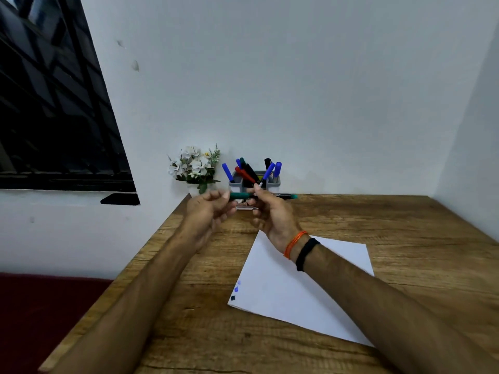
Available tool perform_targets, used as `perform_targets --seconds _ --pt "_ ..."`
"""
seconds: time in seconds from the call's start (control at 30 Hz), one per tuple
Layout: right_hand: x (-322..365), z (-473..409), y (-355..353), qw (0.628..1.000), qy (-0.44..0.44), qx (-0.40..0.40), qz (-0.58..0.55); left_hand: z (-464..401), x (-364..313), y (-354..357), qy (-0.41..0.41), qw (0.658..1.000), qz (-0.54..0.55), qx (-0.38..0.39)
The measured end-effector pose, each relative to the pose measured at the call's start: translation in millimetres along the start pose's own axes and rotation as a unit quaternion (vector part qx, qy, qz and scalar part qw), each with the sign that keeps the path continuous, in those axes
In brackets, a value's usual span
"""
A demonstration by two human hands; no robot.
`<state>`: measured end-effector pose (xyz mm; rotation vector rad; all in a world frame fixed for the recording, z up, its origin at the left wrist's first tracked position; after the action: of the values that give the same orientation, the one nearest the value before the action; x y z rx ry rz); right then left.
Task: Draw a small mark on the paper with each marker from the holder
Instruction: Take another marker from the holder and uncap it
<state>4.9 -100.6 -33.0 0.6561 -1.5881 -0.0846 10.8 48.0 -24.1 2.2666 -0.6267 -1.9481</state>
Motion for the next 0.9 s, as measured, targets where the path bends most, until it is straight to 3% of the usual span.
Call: perform_targets --seconds 0.1,0.23,0.33,0.57,0.9 --pt "3 8 -13 0.998 -0.001 -0.004 0.066 5 8 7 -0.005 0.991 -0.11 0.071" --pt "5 19 -26 0.986 0.013 0.01 0.164 7 6 26 0.029 0.954 -0.267 0.134" --pt "5 26 -31 0.982 0.026 0.038 0.181 8 11 36 0.042 0.937 -0.308 0.161" --pt "-5 31 -41 0.988 0.026 0.035 0.151 12 12 38 0.081 0.9 -0.405 0.136" --pt "0 33 -29 0.966 -0.019 0.137 0.218 26 26 72 0.069 0.841 -0.482 0.236"
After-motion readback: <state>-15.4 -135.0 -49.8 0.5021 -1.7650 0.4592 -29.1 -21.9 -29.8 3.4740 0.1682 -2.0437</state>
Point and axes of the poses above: each hand's wrist, its own z-axis away from the middle knuckle, its own y-axis out of the palm, x = y × z, the point moved 10 cm from there along -z, towards the middle knuckle, and after that the axes turned 15 degrees about x, right-handed, at the moved point
